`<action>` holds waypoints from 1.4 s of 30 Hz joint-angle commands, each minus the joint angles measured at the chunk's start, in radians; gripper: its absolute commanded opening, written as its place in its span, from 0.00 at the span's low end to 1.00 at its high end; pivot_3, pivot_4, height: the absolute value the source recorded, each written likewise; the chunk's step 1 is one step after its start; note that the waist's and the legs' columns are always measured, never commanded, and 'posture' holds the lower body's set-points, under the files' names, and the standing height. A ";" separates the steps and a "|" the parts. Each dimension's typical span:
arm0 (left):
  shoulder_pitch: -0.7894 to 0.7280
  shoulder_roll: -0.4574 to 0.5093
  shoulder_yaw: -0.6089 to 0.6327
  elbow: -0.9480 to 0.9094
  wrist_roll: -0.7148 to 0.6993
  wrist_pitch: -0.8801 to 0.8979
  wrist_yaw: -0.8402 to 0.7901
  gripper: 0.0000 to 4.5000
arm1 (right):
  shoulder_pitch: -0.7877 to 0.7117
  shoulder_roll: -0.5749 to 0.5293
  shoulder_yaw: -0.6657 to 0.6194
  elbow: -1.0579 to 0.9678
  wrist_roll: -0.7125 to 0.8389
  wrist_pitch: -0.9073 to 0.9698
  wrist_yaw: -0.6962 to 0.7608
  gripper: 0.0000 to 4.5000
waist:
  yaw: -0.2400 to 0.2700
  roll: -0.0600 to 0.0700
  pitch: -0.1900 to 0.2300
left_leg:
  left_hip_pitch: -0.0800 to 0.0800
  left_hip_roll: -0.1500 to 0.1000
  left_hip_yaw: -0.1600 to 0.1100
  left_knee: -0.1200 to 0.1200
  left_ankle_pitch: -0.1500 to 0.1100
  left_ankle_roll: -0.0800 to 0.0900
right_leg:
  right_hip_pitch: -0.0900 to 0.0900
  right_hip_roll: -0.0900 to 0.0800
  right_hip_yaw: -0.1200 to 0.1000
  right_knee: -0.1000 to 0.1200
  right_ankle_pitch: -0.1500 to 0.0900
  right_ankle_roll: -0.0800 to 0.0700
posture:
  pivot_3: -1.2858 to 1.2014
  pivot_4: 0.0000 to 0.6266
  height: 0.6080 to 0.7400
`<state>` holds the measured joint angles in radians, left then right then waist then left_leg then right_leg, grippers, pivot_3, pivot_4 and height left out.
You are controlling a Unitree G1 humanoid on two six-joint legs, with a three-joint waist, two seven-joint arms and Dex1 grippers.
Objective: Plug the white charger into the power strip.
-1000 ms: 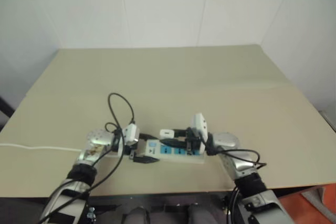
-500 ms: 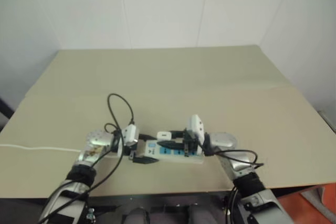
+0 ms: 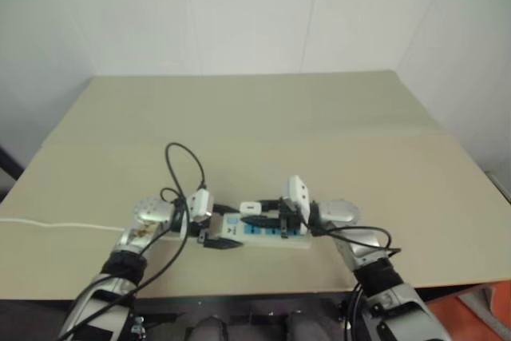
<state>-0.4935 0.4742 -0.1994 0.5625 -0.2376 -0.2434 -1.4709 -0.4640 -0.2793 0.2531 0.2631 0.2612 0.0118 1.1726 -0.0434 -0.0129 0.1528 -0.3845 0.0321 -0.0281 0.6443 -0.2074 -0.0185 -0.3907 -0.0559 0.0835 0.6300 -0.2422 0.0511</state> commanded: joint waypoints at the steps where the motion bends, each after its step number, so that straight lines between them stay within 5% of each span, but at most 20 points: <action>1: 0.026 0.040 -0.020 0.049 0.064 0.000 0.003 0.73 | 0.032 -0.075 -0.008 0.043 -0.024 0.040 0.025 0.24 | 0.001 0.000 0.000 | 0.000 0.000 0.000 0.000 0.000 0.000 | 0.000 0.000 0.000 0.000 0.000 0.000 | 0.52 0.24 1.00; 42: 0.021 0.079 -0.016 0.102 0.059 -0.037 -0.003 0.73 | 0.137 -0.136 0.050 0.122 -0.042 0.104 -0.017 0.24 | 0.006 -0.012 -0.020 | 0.003 0.001 0.000 -0.002 -0.004 0.000 | 0.002 0.000 -0.001 -0.001 -0.005 -0.002 | 0.52 0.24 1.00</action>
<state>-0.5033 0.4736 -0.2266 0.5995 -0.2378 -0.2822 -1.4746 -0.4120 -0.3152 0.2816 0.2348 0.3013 0.0532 1.1302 -0.0372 -0.0253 0.1331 -0.3812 0.0327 -0.0282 0.6418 -0.2119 -0.0182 -0.3880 -0.0563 0.0824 0.6286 -0.2477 0.0490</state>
